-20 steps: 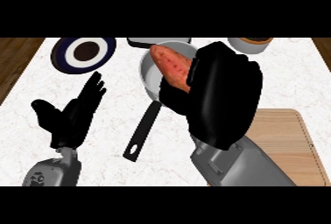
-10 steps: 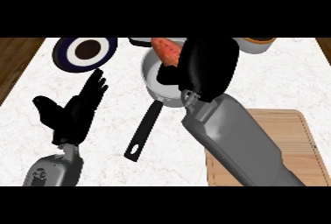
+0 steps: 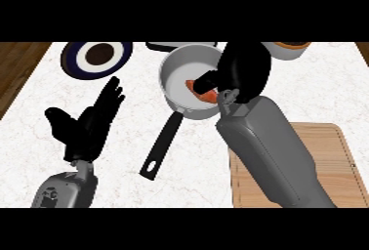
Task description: Pick the sweet potato from the cutting board and place it in the pot
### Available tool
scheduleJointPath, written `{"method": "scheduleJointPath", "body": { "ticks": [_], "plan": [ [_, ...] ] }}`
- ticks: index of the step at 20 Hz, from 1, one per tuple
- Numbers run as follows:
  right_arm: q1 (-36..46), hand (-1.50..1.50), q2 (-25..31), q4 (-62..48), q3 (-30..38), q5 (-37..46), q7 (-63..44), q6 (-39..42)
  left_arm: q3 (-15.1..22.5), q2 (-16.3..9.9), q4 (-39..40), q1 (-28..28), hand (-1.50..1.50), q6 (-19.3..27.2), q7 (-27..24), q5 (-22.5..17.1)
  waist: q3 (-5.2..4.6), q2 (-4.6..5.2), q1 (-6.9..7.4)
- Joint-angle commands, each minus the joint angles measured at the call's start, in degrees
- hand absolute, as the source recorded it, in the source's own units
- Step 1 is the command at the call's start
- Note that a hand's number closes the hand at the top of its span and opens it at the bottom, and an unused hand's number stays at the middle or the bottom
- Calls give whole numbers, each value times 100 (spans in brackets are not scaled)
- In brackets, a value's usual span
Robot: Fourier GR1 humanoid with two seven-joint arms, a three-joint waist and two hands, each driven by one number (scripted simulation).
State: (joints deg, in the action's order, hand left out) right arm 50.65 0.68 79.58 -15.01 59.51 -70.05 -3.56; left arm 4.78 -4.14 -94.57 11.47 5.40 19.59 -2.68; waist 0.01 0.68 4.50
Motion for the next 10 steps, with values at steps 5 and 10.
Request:
{"method": "scheduleJointPath", "body": {
  "ticks": [5,10],
  "plan": [
    [170,-150,-65,140,240,869,-699,-2418,13,-4,-18,-148,0,-36,-51,-7,-4,-38,-127],
    [-99,-150,-65,580,308,1648,-883,-2822,-106,33,-94,-70,0,225,145,72,3,-94,-331]
  ]
}}
